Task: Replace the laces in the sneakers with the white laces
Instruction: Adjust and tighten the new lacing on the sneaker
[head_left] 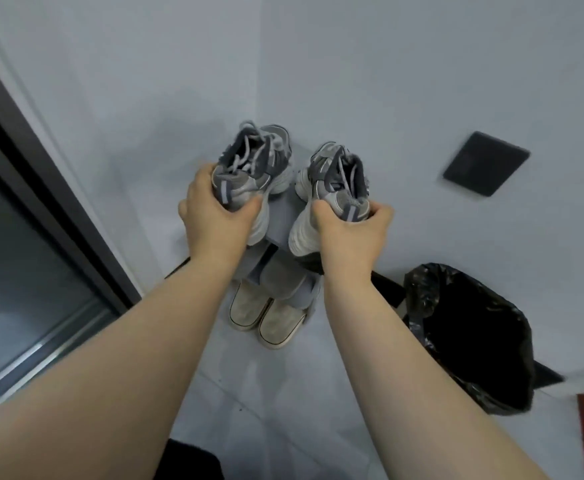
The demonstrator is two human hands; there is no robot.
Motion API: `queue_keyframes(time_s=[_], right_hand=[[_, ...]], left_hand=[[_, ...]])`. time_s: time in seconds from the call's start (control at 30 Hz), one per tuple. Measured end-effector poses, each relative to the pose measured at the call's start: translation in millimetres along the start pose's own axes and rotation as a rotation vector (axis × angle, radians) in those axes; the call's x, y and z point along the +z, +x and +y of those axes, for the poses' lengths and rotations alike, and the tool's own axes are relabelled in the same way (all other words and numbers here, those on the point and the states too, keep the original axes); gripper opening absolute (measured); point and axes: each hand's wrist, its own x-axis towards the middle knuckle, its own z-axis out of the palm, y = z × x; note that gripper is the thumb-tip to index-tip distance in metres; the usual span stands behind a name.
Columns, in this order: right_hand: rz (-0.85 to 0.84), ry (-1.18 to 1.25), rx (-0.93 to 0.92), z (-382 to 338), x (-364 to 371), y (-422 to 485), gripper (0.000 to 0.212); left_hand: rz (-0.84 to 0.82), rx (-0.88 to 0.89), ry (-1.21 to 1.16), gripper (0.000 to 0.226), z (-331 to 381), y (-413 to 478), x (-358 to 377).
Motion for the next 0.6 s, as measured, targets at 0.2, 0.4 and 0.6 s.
queue_keyframes(time_s=[0.2, 0.4, 0.6], right_hand=[[0.059, -0.057, -0.033, 12.8, 41.6, 24.1, 0.064], [-0.089, -0.131, -0.083, 25.6, 39.2, 3.8, 0.084], [-0.420, -0.271, 0.025, 17.8, -16.8, -6.6, 0.082]], left_hand=[[-0.005, 0.040, -0.019, 0.059, -12.1, 17.9, 25.8], [-0.088, -0.007, -0.003, 0.058, -13.9, 29.1, 23.2], [-0.043, -0.111, 0.296, 0.065, -10.9, 35.0, 3.2]])
